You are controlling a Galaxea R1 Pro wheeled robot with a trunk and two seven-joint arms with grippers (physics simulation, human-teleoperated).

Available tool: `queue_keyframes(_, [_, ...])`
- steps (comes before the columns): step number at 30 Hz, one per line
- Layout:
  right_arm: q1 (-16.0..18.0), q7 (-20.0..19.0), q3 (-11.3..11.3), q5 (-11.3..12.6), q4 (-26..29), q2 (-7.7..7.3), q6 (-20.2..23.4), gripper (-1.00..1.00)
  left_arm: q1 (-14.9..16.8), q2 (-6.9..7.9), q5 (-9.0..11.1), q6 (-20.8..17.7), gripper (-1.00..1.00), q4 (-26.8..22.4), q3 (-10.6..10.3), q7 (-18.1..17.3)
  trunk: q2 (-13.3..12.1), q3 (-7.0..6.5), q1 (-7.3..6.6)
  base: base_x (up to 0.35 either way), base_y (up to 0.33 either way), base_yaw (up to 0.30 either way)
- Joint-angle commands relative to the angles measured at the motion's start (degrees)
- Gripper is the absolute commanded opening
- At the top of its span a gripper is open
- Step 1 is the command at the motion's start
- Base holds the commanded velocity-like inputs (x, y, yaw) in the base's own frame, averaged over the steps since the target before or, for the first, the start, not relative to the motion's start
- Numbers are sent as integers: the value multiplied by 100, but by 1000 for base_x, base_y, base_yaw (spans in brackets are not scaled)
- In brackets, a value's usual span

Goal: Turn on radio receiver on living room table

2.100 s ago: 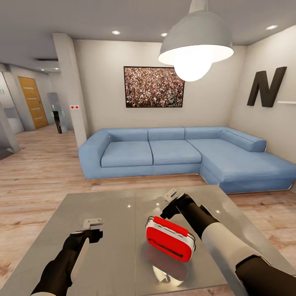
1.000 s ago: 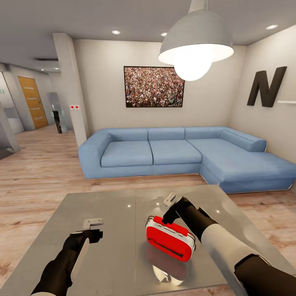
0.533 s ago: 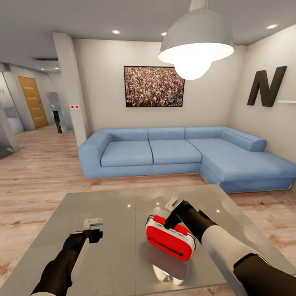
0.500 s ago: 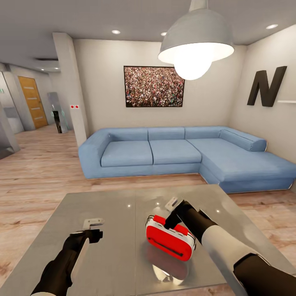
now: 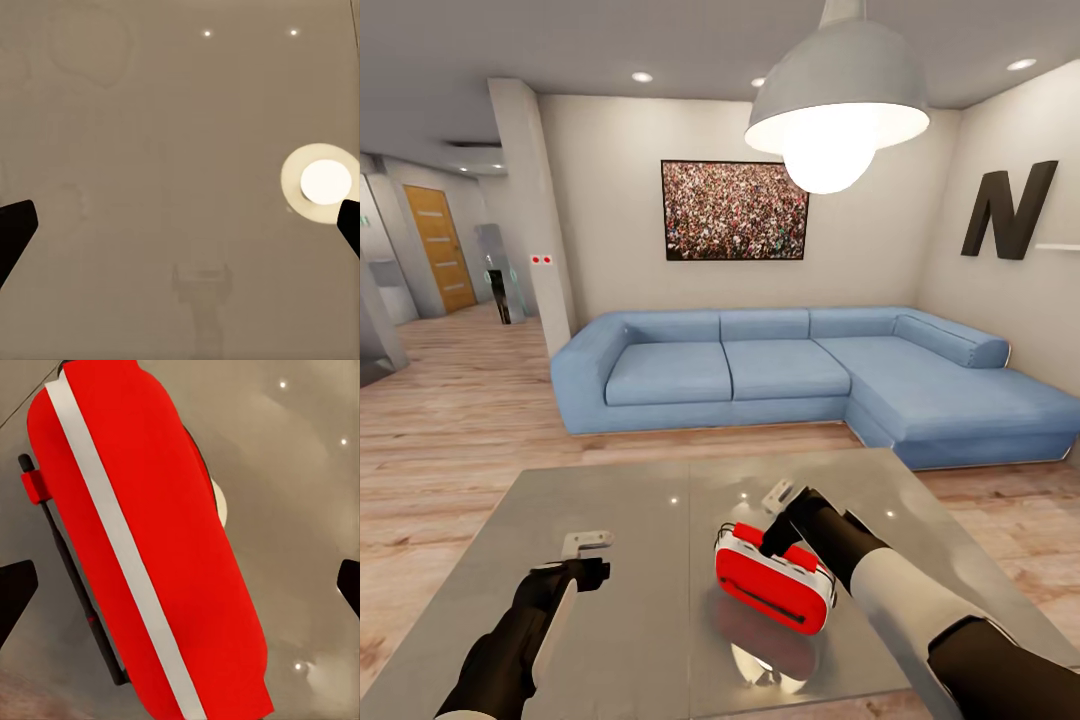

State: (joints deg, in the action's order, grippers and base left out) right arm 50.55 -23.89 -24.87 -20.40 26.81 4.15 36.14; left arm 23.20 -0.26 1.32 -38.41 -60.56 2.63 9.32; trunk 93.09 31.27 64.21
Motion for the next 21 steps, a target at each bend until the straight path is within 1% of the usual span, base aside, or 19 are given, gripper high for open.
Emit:
queue_keyframes(1, [0, 5, 0, 0, 0, -1, -1, 100, 0, 0, 0, 0, 100, 0, 0, 0, 42, 18, 23, 0, 0, 0])
queue_keyframes(2, [2, 14, 0, 0, 0, -3, -1, 100, 0, 0, 0, 0, 100, 0, -1, 0, 82, 36, 45, 0, 0, 0])
queue_keyframes(7, [3, 50, 7, 1, 5, -41, -2, 100, 0, 0, 0, 0, 100, 0, 0, 0, 82, 36, 45, 0, 0, 0])
queue_keyframes(21, [2, 60, 15, 1, 8, -46, -2, 100, 0, 0, 0, 0, 100, 0, 0, 0, 82, 36, 45, 0, 0, 0])
